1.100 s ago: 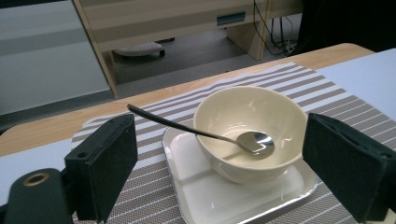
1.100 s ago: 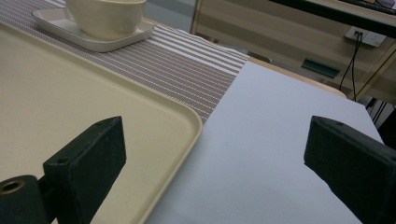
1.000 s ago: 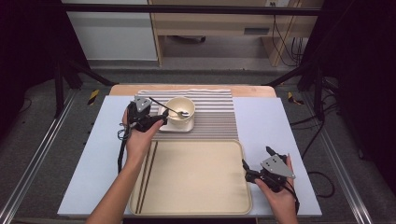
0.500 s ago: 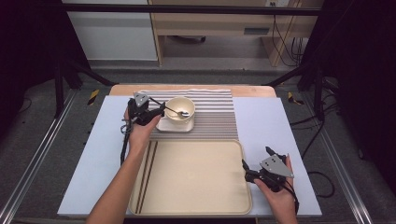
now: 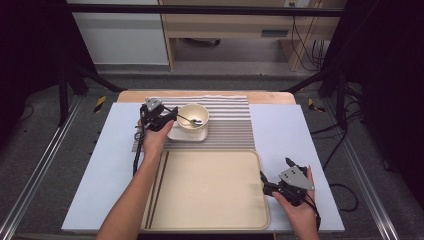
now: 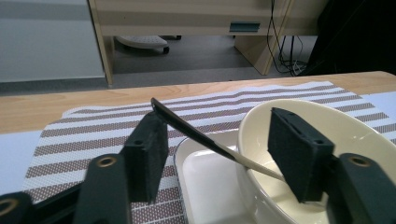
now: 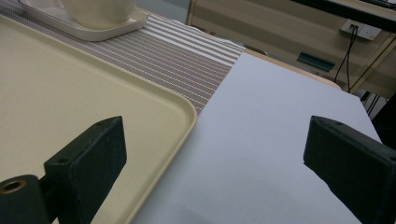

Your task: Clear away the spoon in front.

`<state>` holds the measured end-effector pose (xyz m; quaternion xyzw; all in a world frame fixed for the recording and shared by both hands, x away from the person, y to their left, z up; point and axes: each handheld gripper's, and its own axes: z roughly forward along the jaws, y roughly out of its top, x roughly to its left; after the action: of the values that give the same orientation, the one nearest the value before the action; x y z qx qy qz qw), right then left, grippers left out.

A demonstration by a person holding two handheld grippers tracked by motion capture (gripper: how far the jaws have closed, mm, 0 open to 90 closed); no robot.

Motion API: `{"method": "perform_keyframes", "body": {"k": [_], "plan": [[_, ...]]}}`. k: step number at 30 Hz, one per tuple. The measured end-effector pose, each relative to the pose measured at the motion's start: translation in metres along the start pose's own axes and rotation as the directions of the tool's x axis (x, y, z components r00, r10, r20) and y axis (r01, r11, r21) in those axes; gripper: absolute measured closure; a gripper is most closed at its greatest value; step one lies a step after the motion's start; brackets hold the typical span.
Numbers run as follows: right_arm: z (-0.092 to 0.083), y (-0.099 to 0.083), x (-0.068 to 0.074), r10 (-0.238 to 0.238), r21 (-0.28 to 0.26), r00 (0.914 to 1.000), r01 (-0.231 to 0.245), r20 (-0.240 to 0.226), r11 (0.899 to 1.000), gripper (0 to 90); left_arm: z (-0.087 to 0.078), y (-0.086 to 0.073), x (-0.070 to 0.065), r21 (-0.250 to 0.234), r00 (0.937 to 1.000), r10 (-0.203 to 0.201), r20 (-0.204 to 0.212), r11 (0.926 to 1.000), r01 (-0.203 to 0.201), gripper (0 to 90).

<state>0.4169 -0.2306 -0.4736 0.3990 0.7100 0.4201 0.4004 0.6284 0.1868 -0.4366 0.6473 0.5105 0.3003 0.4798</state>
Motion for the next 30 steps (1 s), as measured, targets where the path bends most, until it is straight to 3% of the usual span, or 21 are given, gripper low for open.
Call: {"method": "perform_keyframes", "body": {"k": [13, 30], "plan": [[-0.0002, -0.0003, 0.0003, 0.004, 0.003, 1.0000, -0.004, 0.001, 1.000, 6.3, 0.0012, -0.0009, 0.0039, -0.008, 0.9986, -0.050, 0.016, 0.9987, 0.050, 59.9], [-0.0003, -0.0005, -0.0002, 0.005, 0.003, 1.0000, -0.005, 0.003, 1.000, 6.3, 0.0041, -0.0038, 0.0064, -0.013, 0.9970, -0.075, 0.018, 0.9970, 0.076, 66.8]]}}
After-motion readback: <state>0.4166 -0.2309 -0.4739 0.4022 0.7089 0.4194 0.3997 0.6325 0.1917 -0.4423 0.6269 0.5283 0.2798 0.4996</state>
